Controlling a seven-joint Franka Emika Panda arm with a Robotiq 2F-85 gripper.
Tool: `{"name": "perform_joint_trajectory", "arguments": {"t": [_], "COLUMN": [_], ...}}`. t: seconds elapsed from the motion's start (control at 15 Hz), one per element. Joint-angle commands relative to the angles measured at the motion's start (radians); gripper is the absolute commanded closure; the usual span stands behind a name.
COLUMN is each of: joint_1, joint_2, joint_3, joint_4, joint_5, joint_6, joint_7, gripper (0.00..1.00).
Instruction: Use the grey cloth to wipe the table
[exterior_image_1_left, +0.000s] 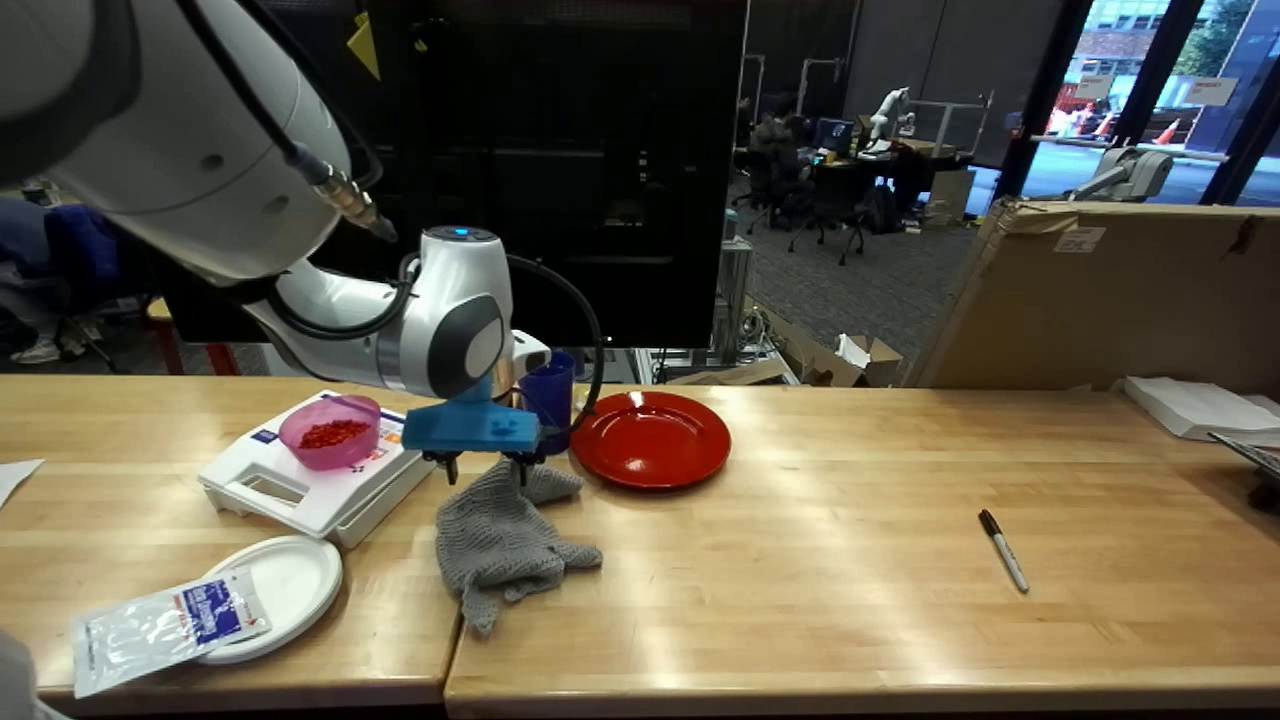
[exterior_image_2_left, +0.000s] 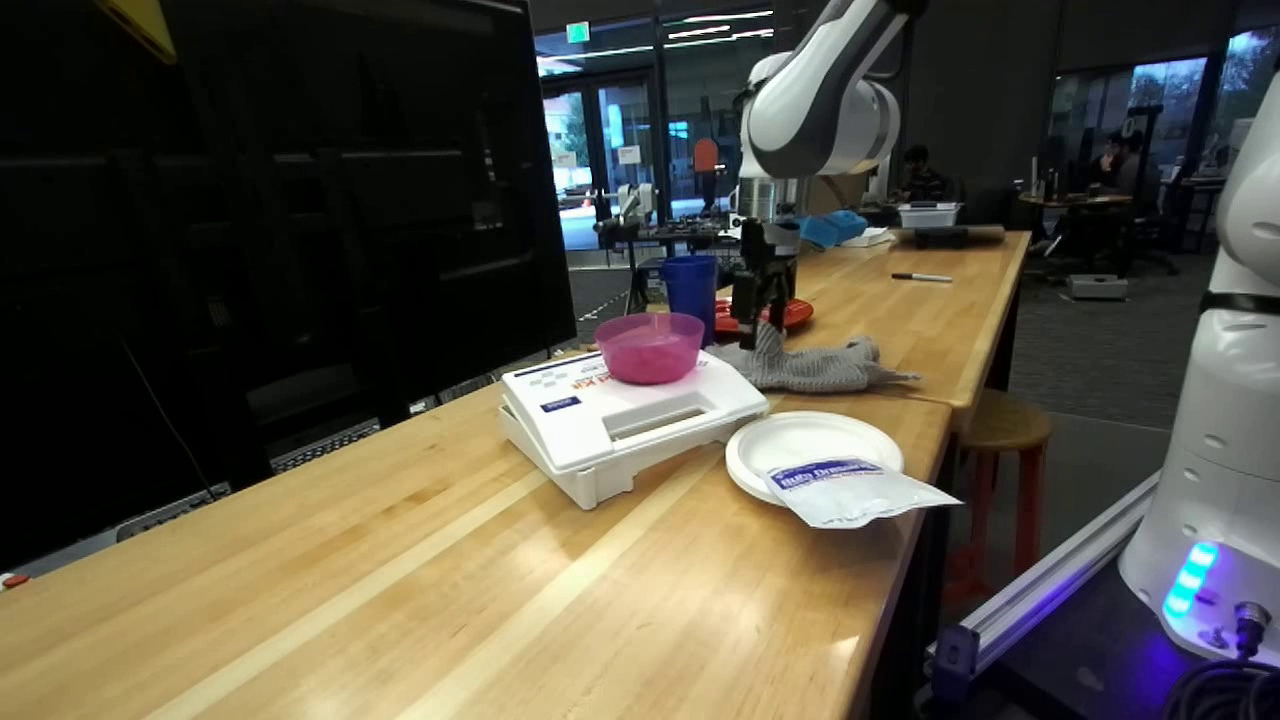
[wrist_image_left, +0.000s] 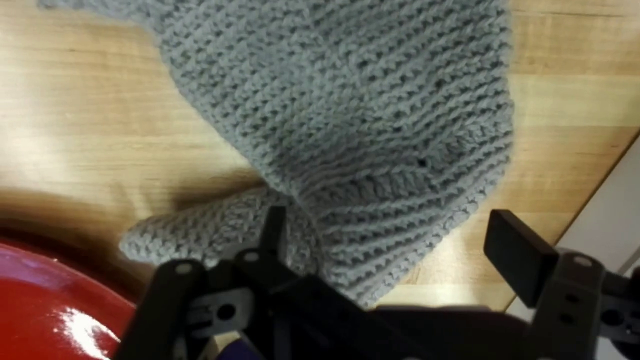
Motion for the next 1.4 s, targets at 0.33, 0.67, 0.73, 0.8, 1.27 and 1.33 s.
{"name": "perform_joint_trajectory", "arguments": {"t": [0.33,0.67,0.73,0.8,1.27,1.33], "joint_1": [-0.009,-0.013,-0.014,-0.015,-0.044,-0.05], "joint_2": [0.009,0.01,0.01,0.008,-0.024,-0.032], "joint_3": [0.015,0.013,0.014,0.013,0.016,0.015], "joint_4": [-0.028,-0.032,-0.032,-0.032,-0.071,-0.083], "joint_5": [-0.03,-0.029,-0.032,-0.031,-0.116,-0.129], "joint_6": [0.036,0.031,0.03,0.027,-0.003,-0.007], "joint_7": [0.051,0.068,0.073,0.079,0.224,0.246], "gripper": [0.32,0.72,0.81,0.88,0.99,0.98]}}
